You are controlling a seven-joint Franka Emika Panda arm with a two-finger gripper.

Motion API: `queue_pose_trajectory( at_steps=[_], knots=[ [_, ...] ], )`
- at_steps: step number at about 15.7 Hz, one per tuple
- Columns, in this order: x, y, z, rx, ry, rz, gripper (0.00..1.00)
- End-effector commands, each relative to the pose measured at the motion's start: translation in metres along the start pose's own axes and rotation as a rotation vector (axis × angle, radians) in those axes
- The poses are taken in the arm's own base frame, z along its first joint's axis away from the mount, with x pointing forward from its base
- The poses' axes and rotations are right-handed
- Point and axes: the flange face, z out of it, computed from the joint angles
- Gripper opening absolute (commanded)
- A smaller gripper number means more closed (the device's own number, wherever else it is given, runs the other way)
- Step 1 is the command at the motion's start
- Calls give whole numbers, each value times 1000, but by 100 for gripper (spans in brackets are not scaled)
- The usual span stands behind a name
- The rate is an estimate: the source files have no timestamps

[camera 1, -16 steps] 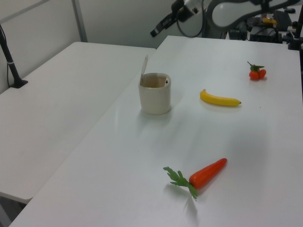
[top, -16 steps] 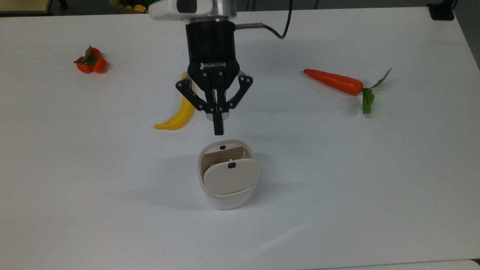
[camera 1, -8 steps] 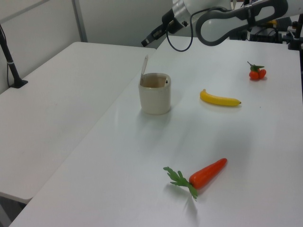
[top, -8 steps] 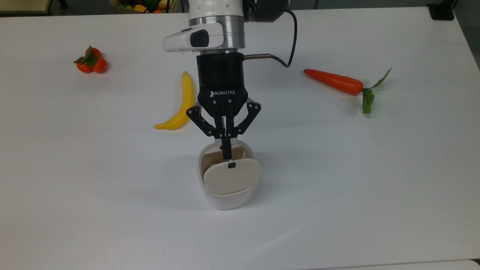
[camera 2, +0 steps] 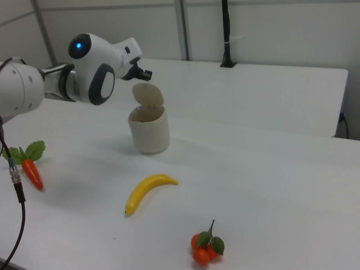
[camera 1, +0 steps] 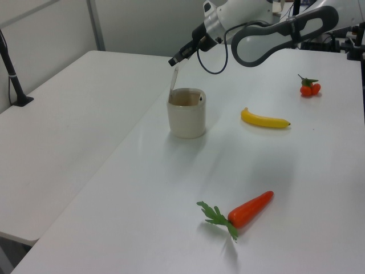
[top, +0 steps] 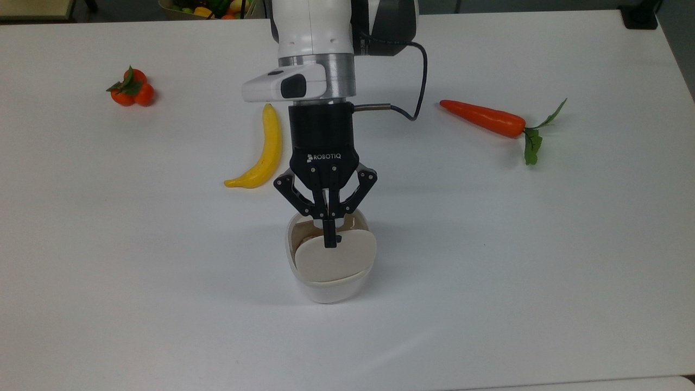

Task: Close garbage bin
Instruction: 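Lower the gripper fingers against the lid's raised edge, then push the lid down onto the bin rim with the gripper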

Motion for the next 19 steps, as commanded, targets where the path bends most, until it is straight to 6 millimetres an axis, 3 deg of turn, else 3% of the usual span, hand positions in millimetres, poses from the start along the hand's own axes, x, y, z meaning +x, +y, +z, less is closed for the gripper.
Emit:
queue_pose_trajectory(
  at_steps=[1, 15, 19],
  knots=[
    [-2, -1, 1, 1, 10, 12, 0],
    [-40, 11, -22, -12, -106, 21, 0],
    [-43, 13, -23, -15, -155, 25, 0]
  ],
)
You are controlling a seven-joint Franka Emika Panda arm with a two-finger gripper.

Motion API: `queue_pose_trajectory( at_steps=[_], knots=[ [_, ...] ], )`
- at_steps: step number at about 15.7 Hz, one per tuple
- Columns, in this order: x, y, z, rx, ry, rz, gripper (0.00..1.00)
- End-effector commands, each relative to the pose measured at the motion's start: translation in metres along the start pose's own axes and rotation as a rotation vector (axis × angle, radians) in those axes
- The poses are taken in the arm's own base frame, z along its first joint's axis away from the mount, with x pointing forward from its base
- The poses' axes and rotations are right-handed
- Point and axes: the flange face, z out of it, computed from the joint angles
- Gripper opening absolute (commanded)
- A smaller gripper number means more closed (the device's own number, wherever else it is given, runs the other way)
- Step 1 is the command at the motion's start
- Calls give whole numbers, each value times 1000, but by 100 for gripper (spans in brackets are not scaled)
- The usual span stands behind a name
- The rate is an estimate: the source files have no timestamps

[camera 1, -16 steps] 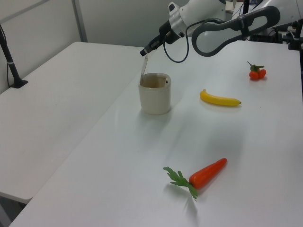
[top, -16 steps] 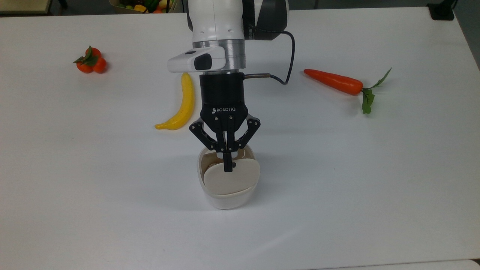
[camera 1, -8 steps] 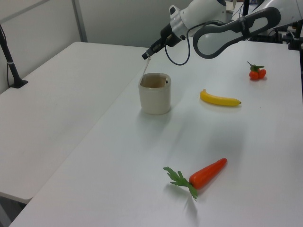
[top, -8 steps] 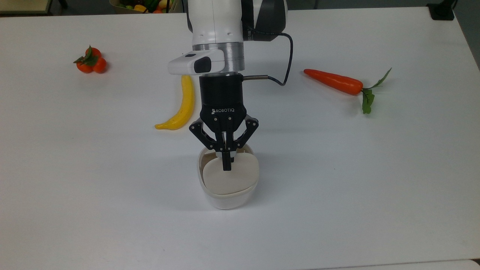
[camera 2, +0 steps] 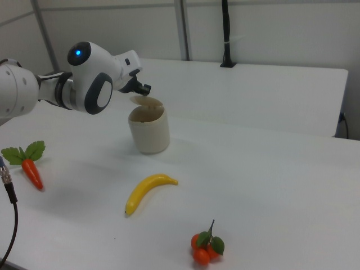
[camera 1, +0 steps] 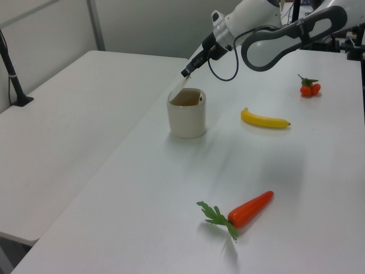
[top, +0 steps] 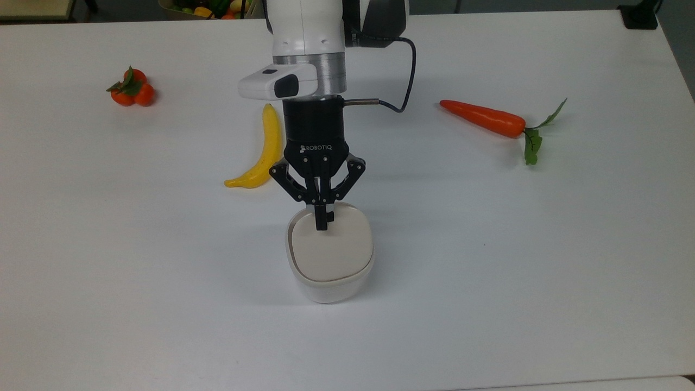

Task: Close garbage bin
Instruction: 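Push the lid down onto the bin rim with the gripper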

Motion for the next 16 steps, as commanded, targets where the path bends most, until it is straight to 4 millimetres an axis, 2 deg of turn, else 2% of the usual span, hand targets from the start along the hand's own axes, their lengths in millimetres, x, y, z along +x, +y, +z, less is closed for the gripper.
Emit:
queue_pose_trajectory(
  at_steps=[1, 6, 16],
  knots=[
    [-9, 1, -13, 0, -69, 12, 0],
    [-21, 4, -4, -6, -153, 14, 0],
    [-44, 6, 12, -10, -203, -4, 0]
  ],
)
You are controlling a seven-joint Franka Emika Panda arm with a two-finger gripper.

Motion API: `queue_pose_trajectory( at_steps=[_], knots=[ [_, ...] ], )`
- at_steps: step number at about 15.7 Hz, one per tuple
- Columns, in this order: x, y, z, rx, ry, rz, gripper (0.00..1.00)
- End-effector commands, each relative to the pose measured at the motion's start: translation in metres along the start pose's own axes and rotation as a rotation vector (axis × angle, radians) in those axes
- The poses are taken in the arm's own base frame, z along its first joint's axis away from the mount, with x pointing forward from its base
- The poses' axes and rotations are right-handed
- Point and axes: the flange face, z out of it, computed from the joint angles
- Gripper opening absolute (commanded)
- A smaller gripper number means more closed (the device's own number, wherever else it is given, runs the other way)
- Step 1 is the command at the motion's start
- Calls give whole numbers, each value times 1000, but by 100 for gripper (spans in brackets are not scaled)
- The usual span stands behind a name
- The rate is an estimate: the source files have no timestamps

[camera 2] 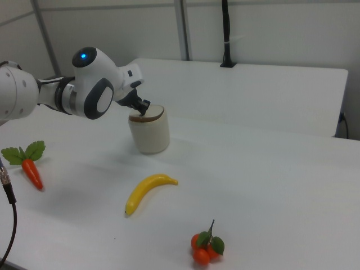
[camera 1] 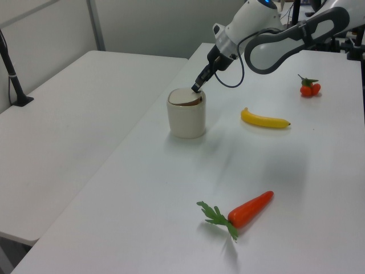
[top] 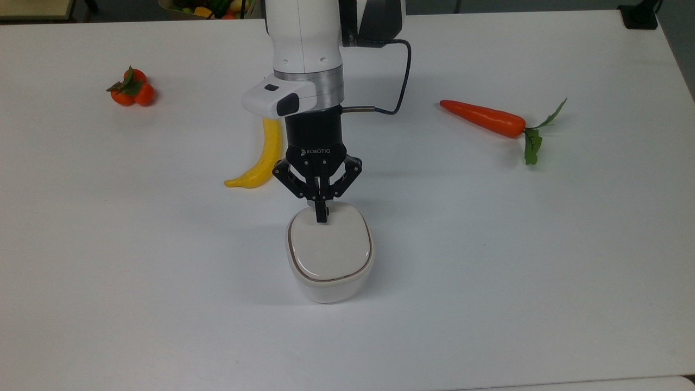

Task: Close garbage bin
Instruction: 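Push the lid down onto the bin rim with the gripper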

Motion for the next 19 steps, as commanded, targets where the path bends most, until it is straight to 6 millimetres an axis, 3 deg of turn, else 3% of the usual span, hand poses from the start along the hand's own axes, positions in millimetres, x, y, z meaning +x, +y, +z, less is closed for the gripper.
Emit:
queue_pose_trajectory(
  at_steps=[1, 7, 13, 16, 19],
  knots=[
    [-12, 0, 1, -1, -38, -12, 0],
    [-25, -1, 16, -10, -68, -32, 0],
    [-26, -3, 18, -11, -72, -40, 0],
    [-17, -3, 6, -8, -50, -29, 0],
    [-3, 2, -21, -8, -41, -15, 0]
  ],
)
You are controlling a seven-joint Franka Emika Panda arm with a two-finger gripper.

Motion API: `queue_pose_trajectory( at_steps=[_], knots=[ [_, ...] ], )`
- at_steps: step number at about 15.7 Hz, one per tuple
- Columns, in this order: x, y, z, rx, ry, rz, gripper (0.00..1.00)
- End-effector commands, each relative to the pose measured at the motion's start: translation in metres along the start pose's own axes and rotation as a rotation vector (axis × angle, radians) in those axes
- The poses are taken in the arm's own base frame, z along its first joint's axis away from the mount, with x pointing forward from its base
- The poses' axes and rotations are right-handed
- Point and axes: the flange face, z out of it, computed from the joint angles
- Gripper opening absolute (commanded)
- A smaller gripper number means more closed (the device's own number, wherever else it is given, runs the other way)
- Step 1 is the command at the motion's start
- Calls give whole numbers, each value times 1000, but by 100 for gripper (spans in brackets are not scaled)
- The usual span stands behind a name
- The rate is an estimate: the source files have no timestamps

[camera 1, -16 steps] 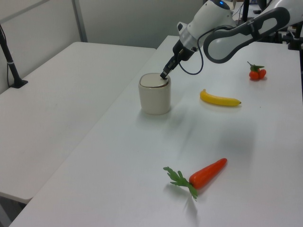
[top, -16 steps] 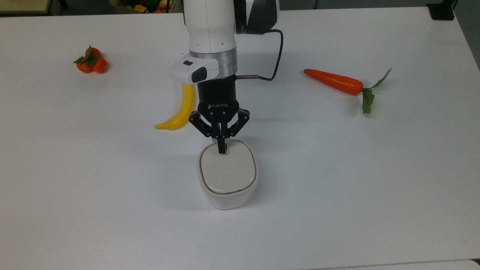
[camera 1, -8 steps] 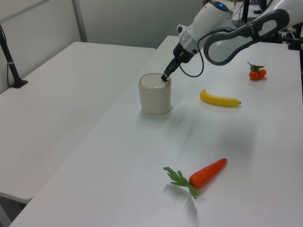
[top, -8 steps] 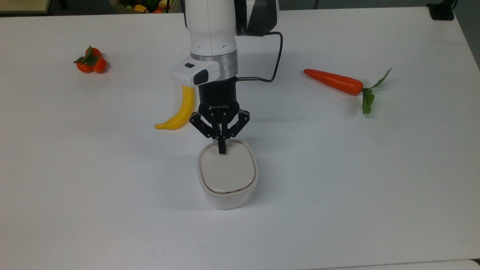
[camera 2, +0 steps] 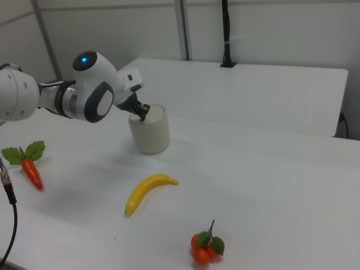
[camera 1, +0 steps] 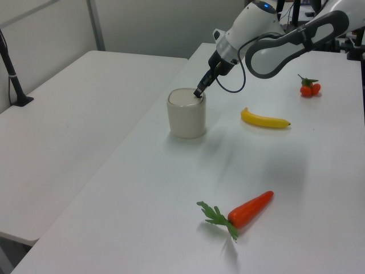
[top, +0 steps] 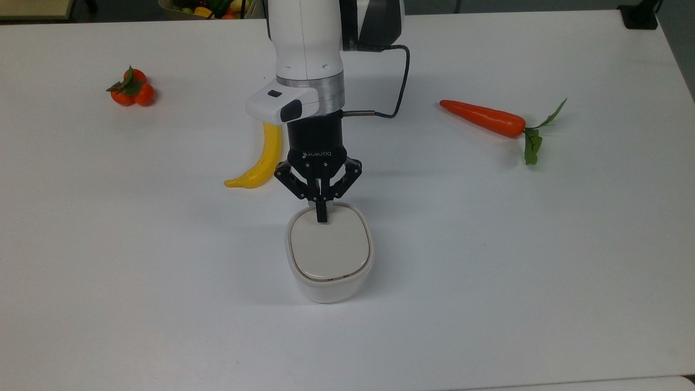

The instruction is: Close garbage bin

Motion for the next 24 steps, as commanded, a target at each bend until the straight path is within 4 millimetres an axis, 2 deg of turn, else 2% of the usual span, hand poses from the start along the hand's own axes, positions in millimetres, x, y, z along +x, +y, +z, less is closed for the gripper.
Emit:
queue_pose_trajectory(
  at_steps=[1, 5, 7, 8, 9, 12, 14, 15, 19, 24],
  knots=[
    [9, 4, -38, 0, -33, 7, 0],
    [21, 7, -85, 9, -75, 21, 0],
    [24, 8, -112, 18, -126, 30, 8],
    [25, 13, -126, 18, -159, 41, 17],
    [24, 18, -140, 18, -194, 50, 39],
    [19, 29, -181, 24, -290, 71, 68],
    [11, 33, -205, 24, -358, 86, 94],
    [8, 33, -214, 22, -391, 101, 100],
    [2, 34, -247, 12, -509, 127, 100],
    [-6, 33, -260, -5, -564, 85, 100]
  ],
)
